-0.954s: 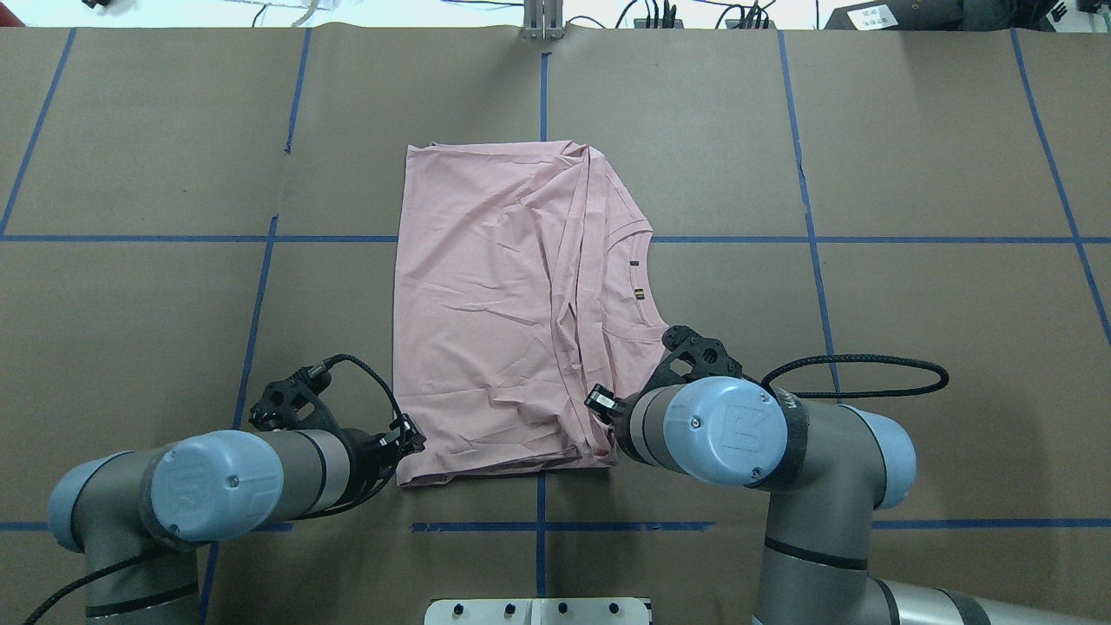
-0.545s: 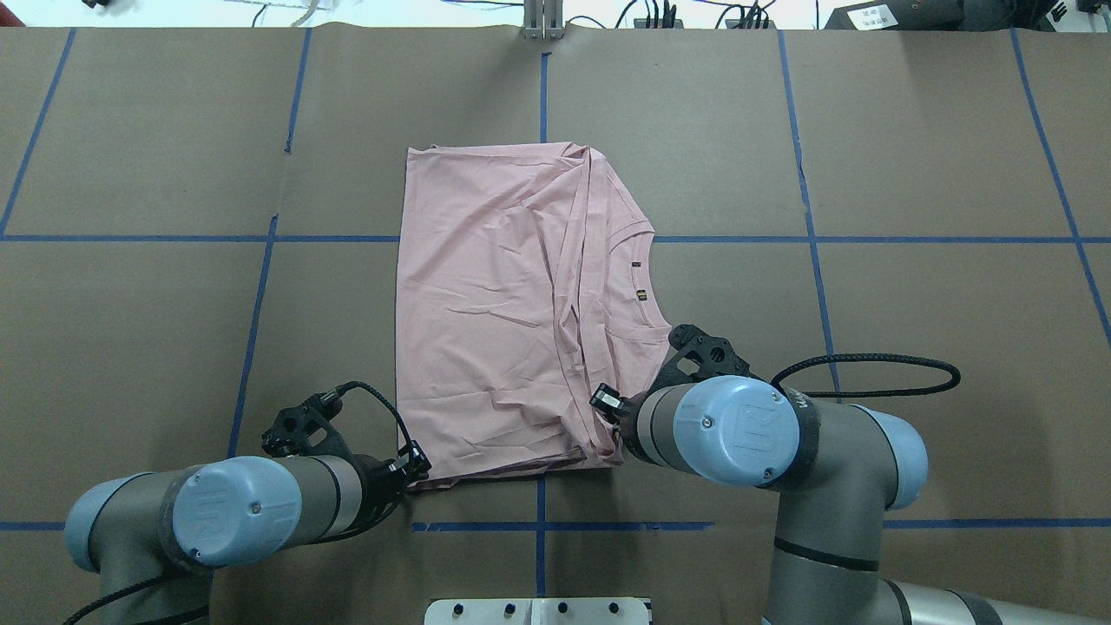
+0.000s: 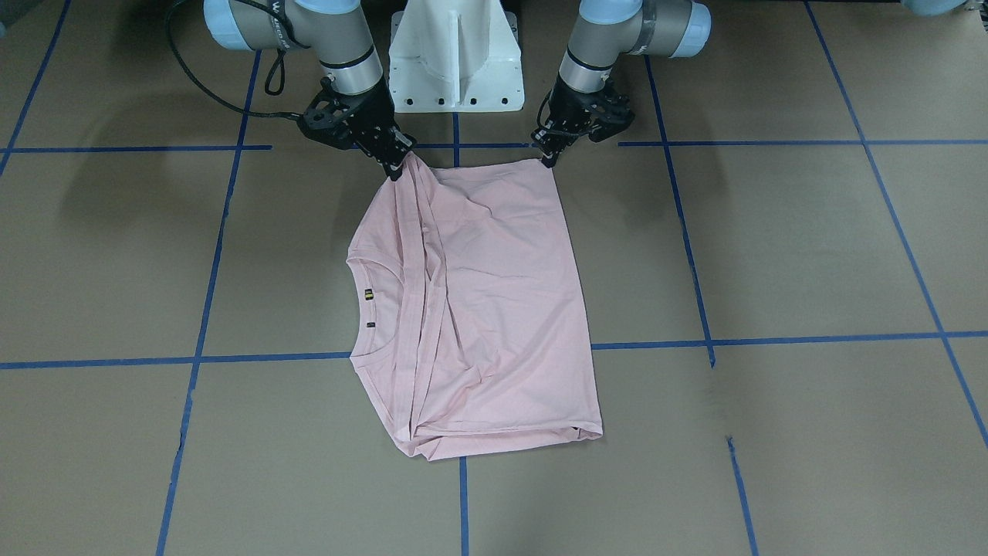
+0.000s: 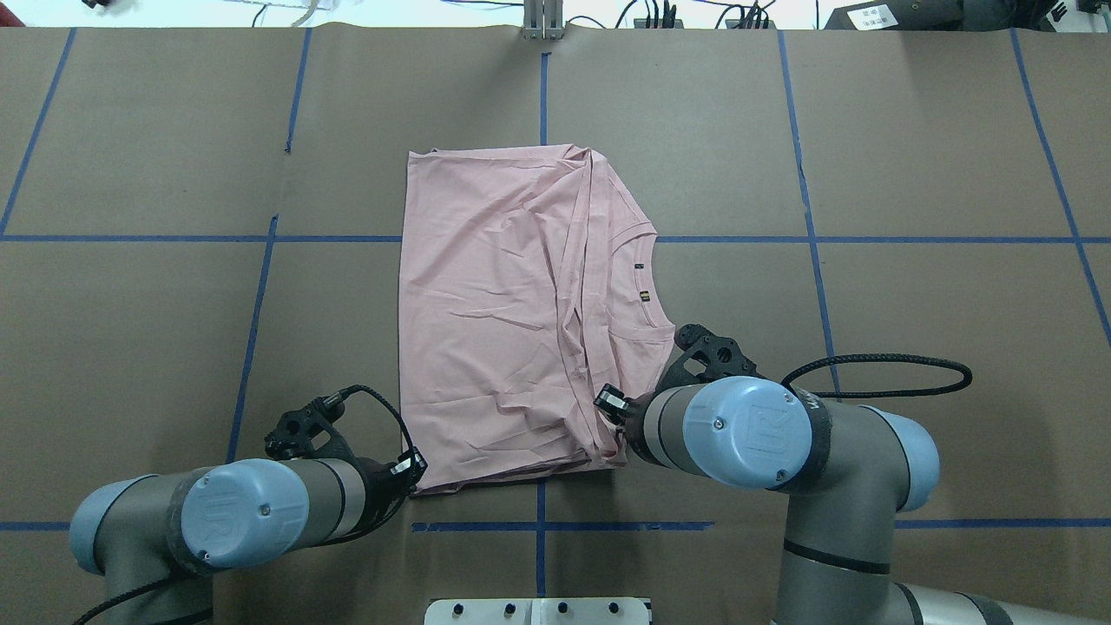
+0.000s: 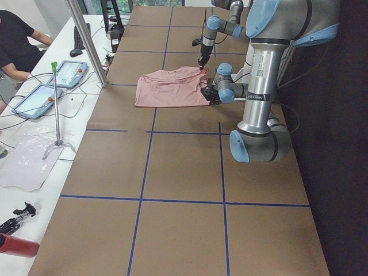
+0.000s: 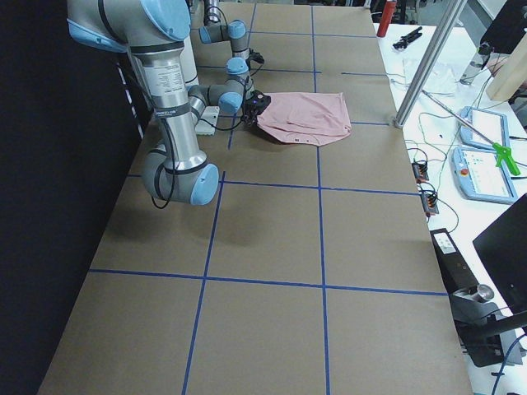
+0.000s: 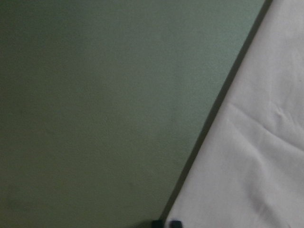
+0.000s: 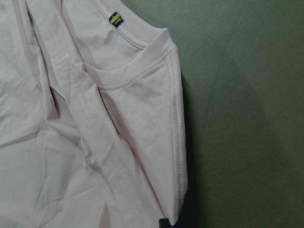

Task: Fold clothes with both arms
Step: 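Grasp the shirt's near corners with left and right grippers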

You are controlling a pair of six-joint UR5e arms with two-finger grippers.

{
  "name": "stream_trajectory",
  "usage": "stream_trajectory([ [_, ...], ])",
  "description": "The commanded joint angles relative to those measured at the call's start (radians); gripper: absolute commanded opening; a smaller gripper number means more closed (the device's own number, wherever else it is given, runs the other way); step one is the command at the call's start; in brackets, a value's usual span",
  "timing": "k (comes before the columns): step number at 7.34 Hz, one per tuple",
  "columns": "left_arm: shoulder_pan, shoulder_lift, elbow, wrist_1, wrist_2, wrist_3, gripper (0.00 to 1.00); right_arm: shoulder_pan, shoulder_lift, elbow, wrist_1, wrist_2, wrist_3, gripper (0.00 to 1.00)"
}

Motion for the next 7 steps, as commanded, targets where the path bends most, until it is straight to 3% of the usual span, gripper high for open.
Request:
stream_trajectory([
  [1, -0.001, -0.014, -0.006, 0.0, -0.003, 0.005, 0.0, 0.0, -0.002, 0.0, 0.0, -0.002, 0.002, 0.0],
  [3, -0.007, -0.007, -0.045, 0.0, -0.006, 0.009, 0.0, 0.001, -0.047, 0.051, 0.0, -0.005, 0.006, 0.0],
  [4, -0.011, 0.005, -0.117, 0.014, -0.006, 0.009, 0.0, -0.035, -0.115, 0.137, 0.0, -0.011, 0.062, 0.0],
  [6, -0.007, 0.01, -0.298, 0.164, -0.009, 0.009, 0.0, -0.126, -0.22, 0.306, -0.001, -0.108, 0.159, 0.0],
  [7, -0.022, -0.041, -0.329, 0.233, -0.022, 0.011, 0.0, -0.096, -0.205, 0.307, -0.001, -0.103, 0.153, 0.0],
])
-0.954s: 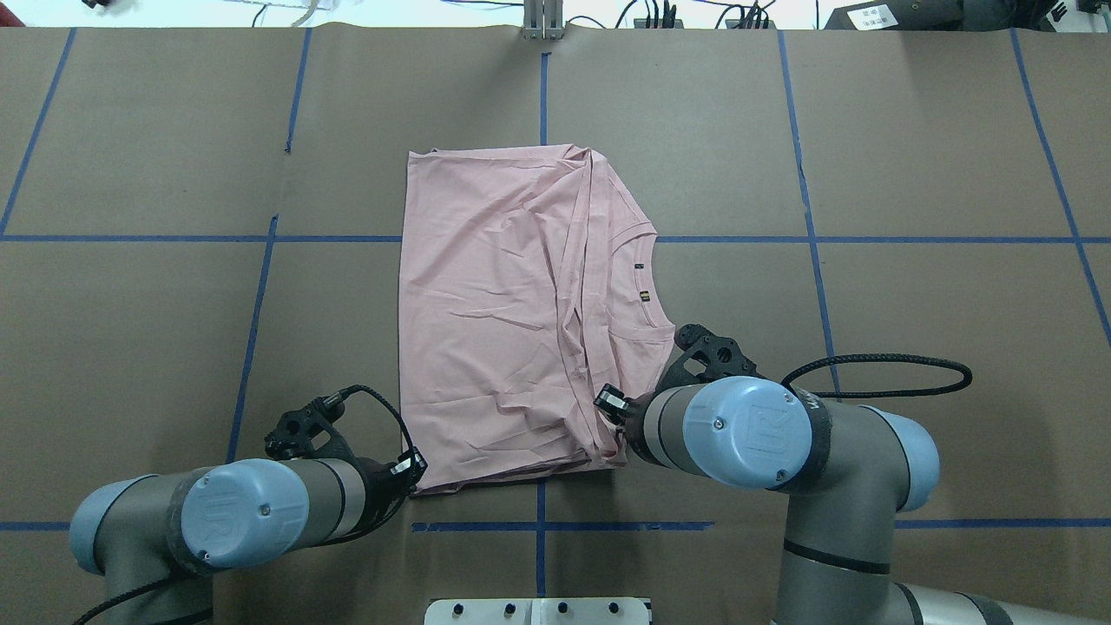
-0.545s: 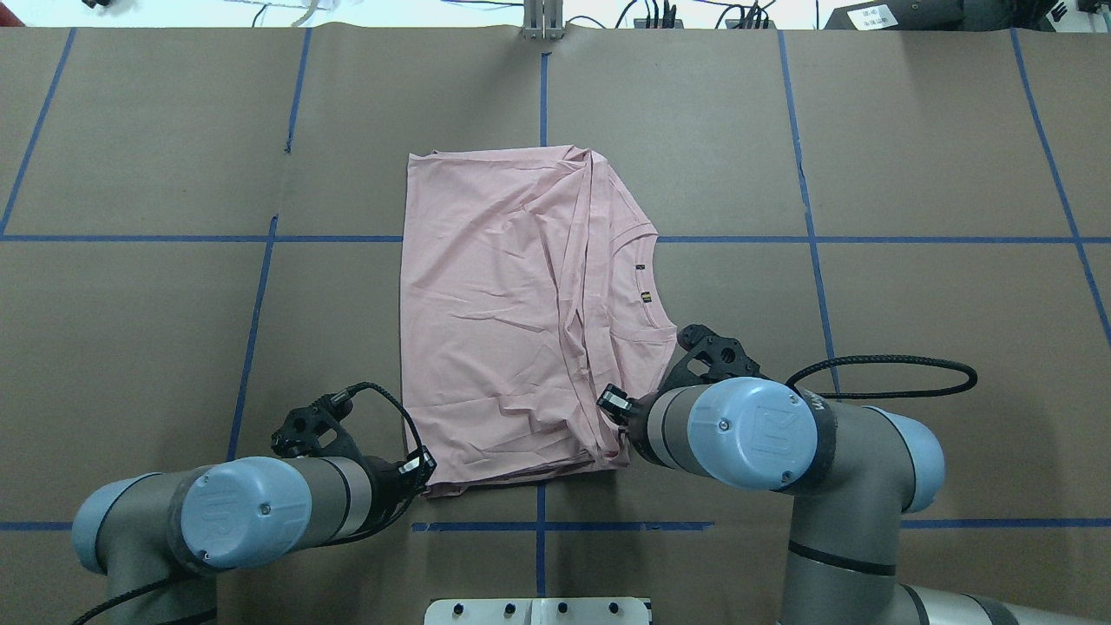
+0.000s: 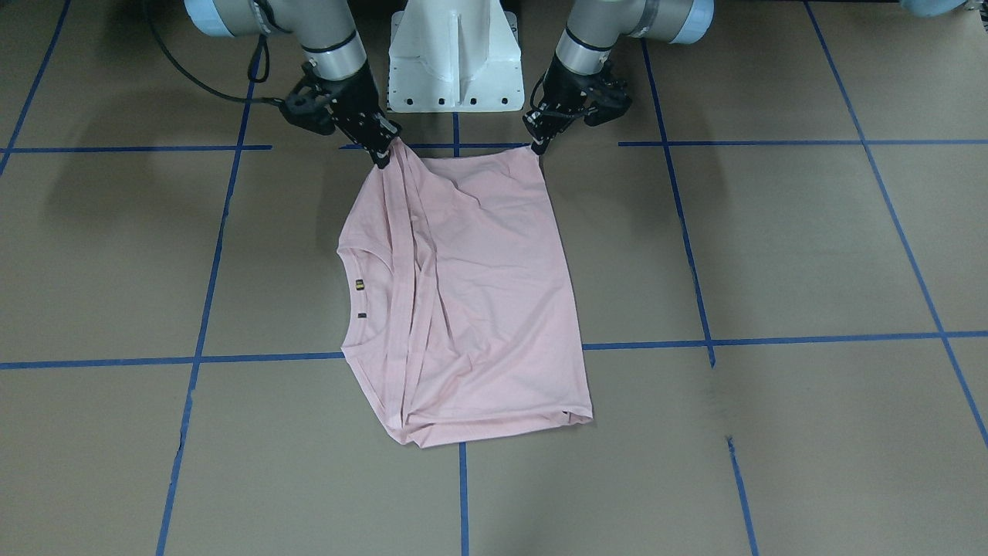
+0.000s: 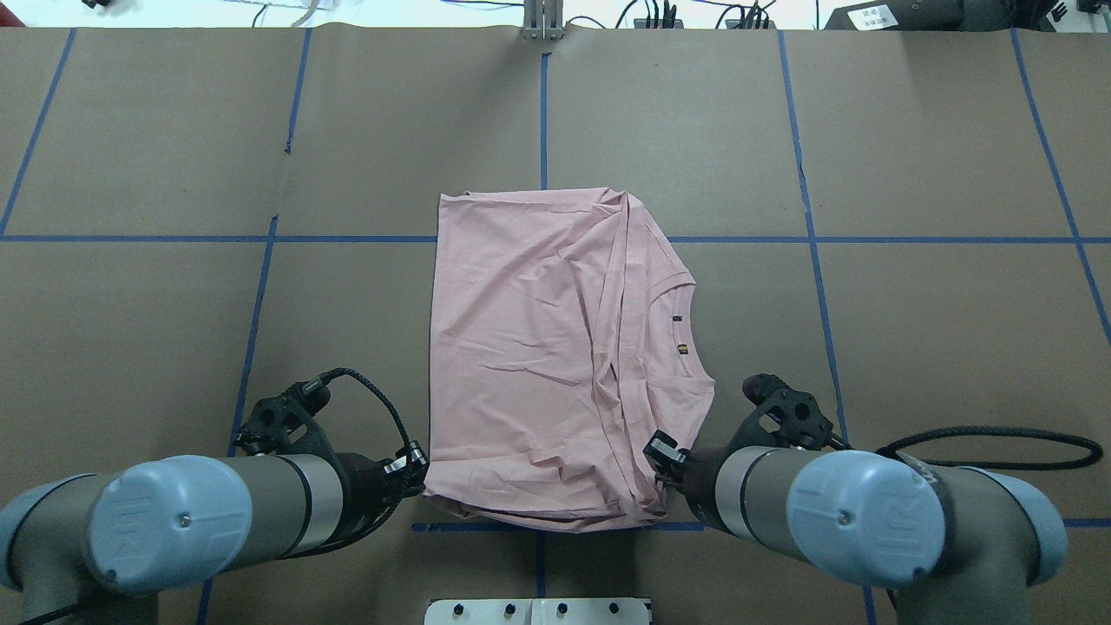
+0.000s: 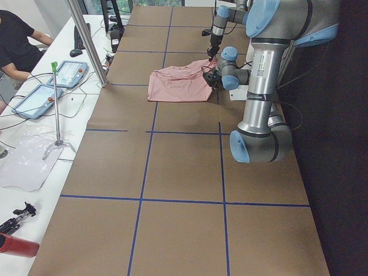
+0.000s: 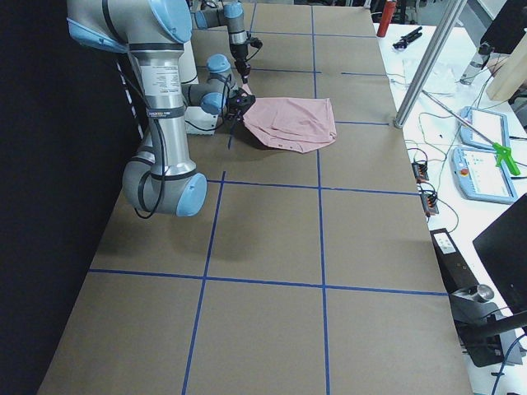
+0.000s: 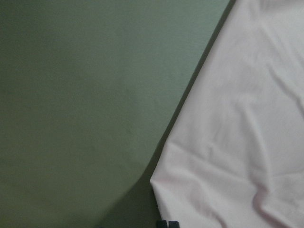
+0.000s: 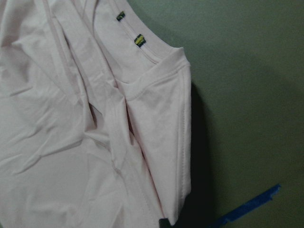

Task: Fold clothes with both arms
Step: 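Lift the near half with both grippers and fold it over the far half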

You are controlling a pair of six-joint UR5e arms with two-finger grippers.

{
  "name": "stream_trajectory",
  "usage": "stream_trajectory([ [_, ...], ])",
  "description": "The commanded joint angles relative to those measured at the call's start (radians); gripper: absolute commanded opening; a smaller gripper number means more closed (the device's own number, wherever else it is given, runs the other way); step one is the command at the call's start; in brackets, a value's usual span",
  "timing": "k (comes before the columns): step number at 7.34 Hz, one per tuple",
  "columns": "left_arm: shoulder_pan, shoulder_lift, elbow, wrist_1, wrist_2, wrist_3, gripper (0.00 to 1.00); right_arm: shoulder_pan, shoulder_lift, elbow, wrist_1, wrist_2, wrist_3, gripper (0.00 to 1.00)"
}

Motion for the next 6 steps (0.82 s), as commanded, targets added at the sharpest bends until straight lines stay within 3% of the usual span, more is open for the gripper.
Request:
stream_trajectory([
  [1, -0.099, -0.121, -0.035, 0.121, -0.024, 0.018, 0.0, 0.101, 0.025, 0.003, -0.001, 0.002, -0.005, 0.0],
  [3, -0.278, -0.258, 0.159, 0.104, -0.087, 0.145, 0.0, 0.319, 0.172, -0.172, 0.004, 0.159, -0.101, 0.0],
  [6, -0.395, -0.333, 0.394, -0.003, -0.084, 0.271, 0.0, 0.45, 0.354, -0.458, 0.013, 0.256, -0.181, 0.0],
])
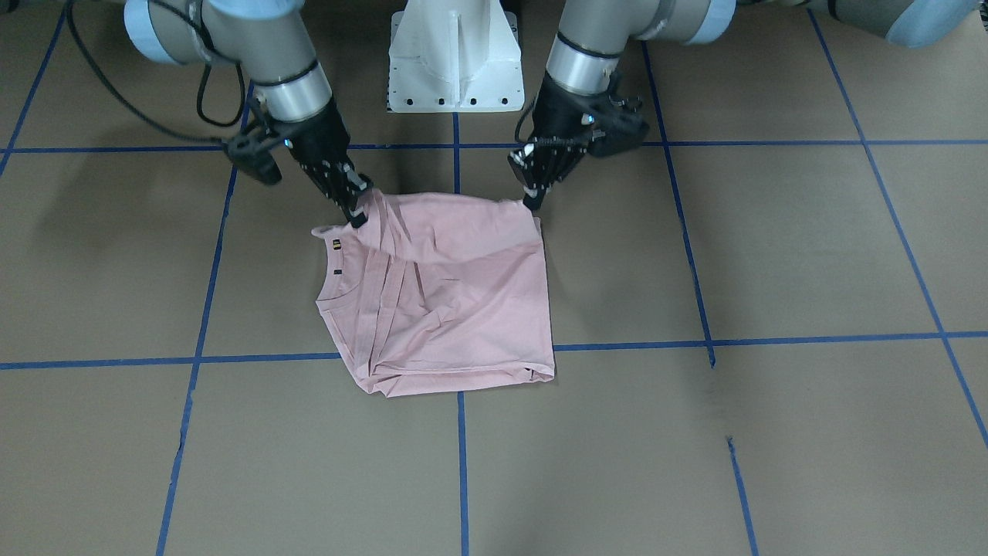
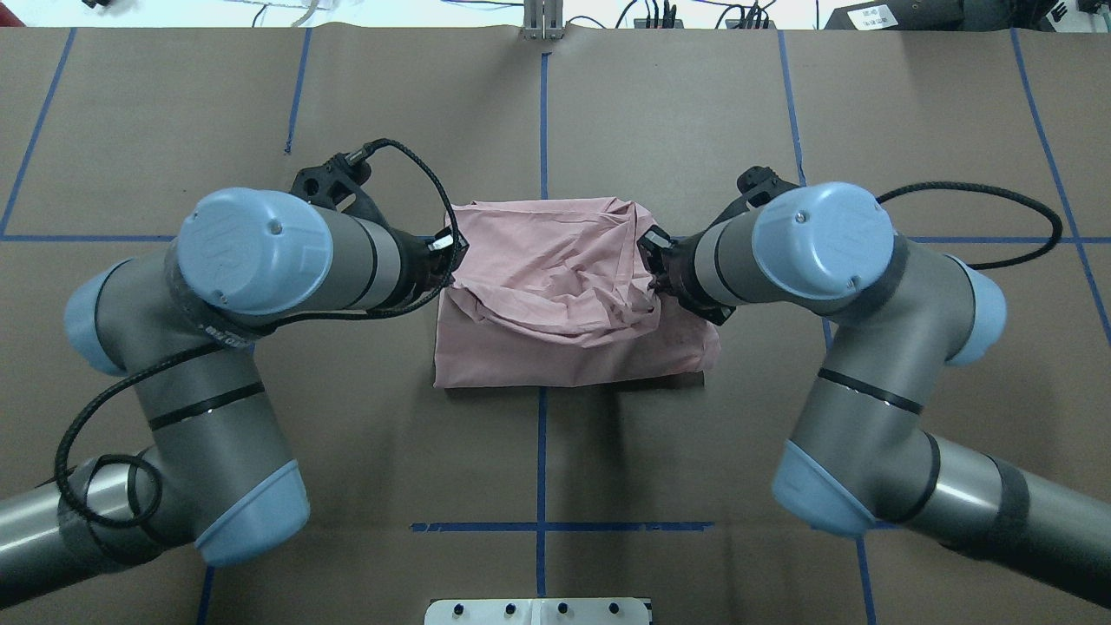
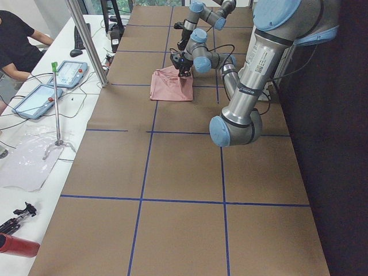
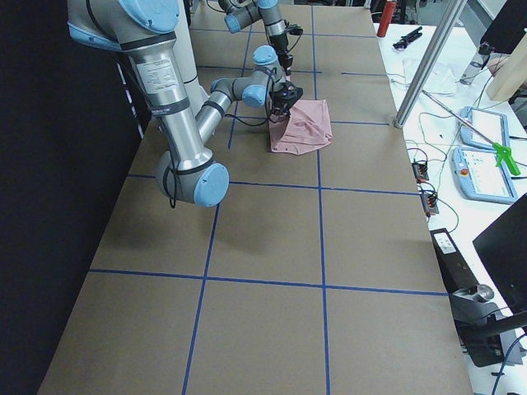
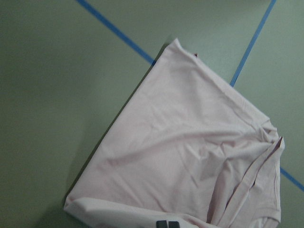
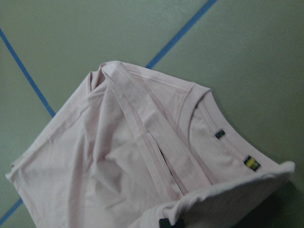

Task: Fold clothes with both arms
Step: 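Lift the near half with both grippers and fold it over the far half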

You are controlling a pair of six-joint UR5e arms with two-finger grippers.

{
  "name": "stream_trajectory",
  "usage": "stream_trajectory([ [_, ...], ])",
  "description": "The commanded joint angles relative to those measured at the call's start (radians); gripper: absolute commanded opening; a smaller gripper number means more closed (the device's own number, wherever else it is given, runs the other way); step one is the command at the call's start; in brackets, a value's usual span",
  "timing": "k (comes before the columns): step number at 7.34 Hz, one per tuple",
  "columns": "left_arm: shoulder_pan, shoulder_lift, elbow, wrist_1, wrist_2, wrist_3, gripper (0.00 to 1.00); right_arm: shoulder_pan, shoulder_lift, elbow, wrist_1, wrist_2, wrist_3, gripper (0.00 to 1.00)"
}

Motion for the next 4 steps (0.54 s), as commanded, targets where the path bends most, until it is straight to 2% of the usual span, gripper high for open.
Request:
stream_trajectory([
  [1, -0.055, -0.054, 0.15, -0.071, 0.003, 0.061, 0.0, 0.062, 0.131, -0.192, 0.004, 0.045, -0.031, 0.0],
  [3, -0.055, -0.055, 0.159, -0.072, 0.006, 0.064, 0.0, 0.084, 0.145, -0.225, 0.01, 0.08, -0.043, 0.0],
  [4, -0.063, -0.066, 0.207, -0.097, 0.007, 0.093, 0.0, 0.096, 0.176, -0.319, 0.083, 0.08, -0.055, 0.0],
])
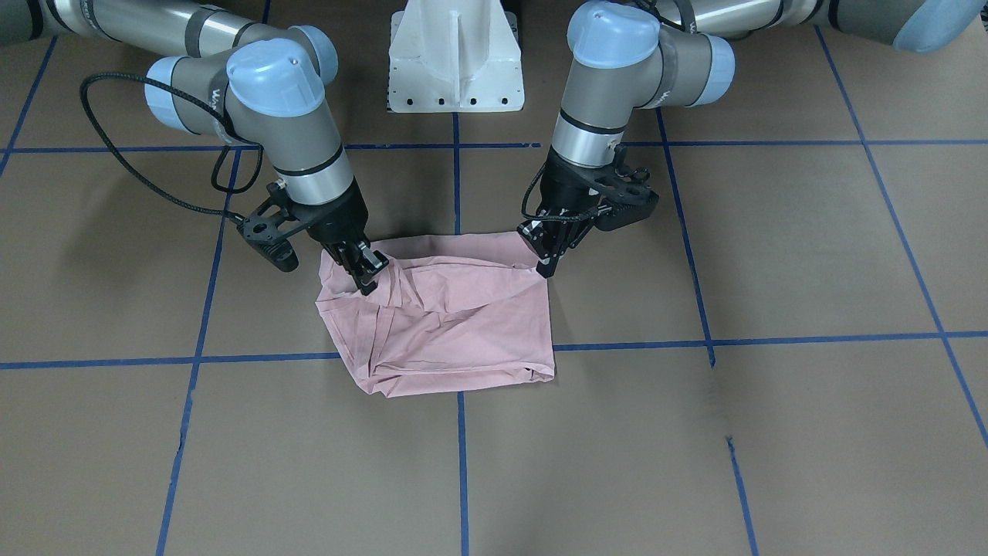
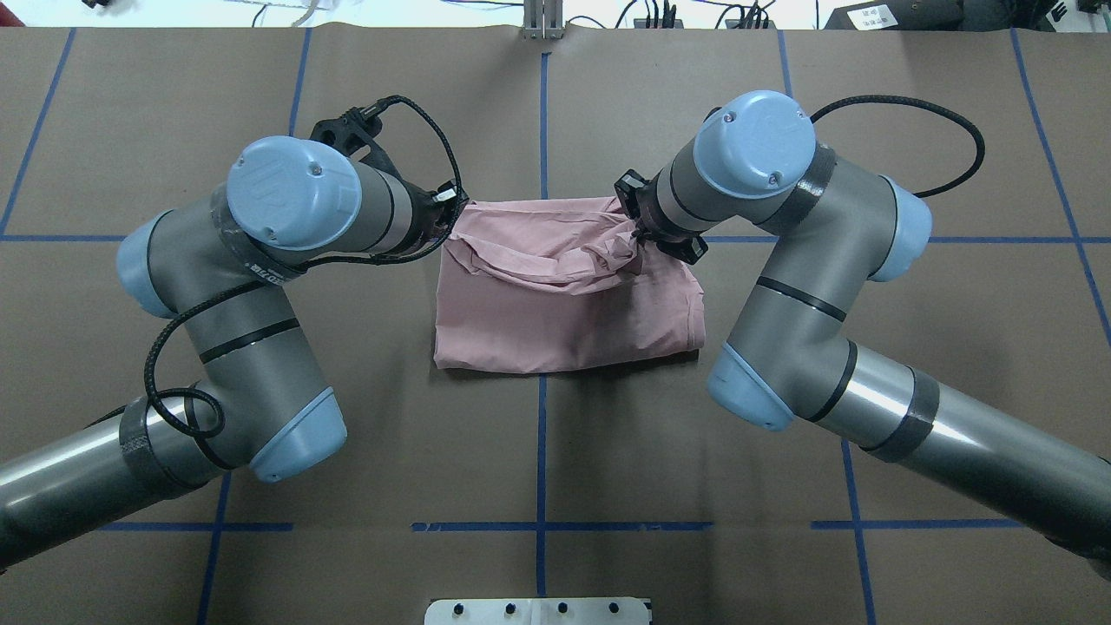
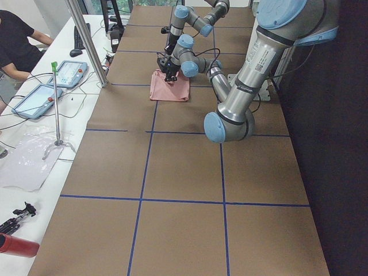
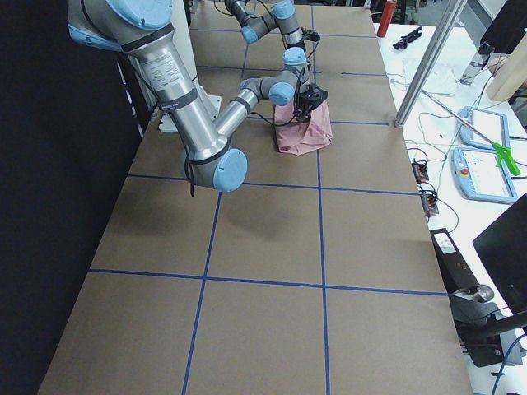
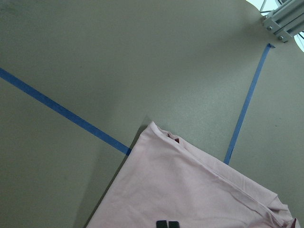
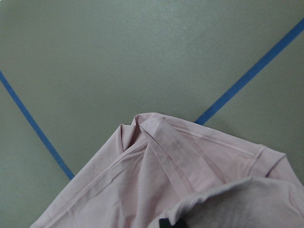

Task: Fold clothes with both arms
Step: 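Lift the near half with both grippers and fold it over the far half, then release the shirt and raise both grippers away from it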

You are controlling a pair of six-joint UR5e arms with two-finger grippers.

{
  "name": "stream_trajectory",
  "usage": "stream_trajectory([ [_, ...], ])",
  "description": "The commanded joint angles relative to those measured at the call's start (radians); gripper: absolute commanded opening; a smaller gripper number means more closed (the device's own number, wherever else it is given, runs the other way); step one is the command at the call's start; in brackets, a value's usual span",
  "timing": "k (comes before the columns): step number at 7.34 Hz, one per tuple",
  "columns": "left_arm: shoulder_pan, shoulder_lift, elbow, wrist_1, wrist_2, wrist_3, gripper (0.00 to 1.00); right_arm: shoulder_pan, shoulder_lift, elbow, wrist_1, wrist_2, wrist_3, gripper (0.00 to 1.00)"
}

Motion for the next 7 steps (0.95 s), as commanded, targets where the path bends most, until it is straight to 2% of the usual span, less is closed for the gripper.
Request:
stream_trajectory([
  [1, -0.043, -0.046, 0.194, -0.128, 0.003, 0.092, 0.0, 0.059, 0.091, -0.245, 0.159, 0.051, -0.075, 0.0],
  [2, -0.082, -0.089, 0.382, -0.258, 0.029, 0.196, 0.23, 0.086, 0.152, -0.469, 0.277, 0.085, -0.173, 0.4],
  [3, -0.115, -0.082, 0.46, -0.37, 0.057, 0.29, 0.44, 0.126, 0.16, -0.557, 0.358, 0.093, -0.269, 0.85],
  [4, -0.12, -0.056, 0.456, -0.396, 0.057, 0.336, 0.5, 0.184, 0.169, -0.55, 0.355, 0.165, -0.369, 1.0],
  [5, -0.123, -0.021, 0.426, -0.399, 0.056, 0.343, 0.5, 0.261, 0.147, -0.55, 0.354, 0.238, -0.488, 1.0],
  [7, -0.171, 0.066, 0.311, -0.399, 0.031, 0.491, 0.5, 0.368, 0.09, -0.548, 0.351, 0.337, -0.656, 1.0],
])
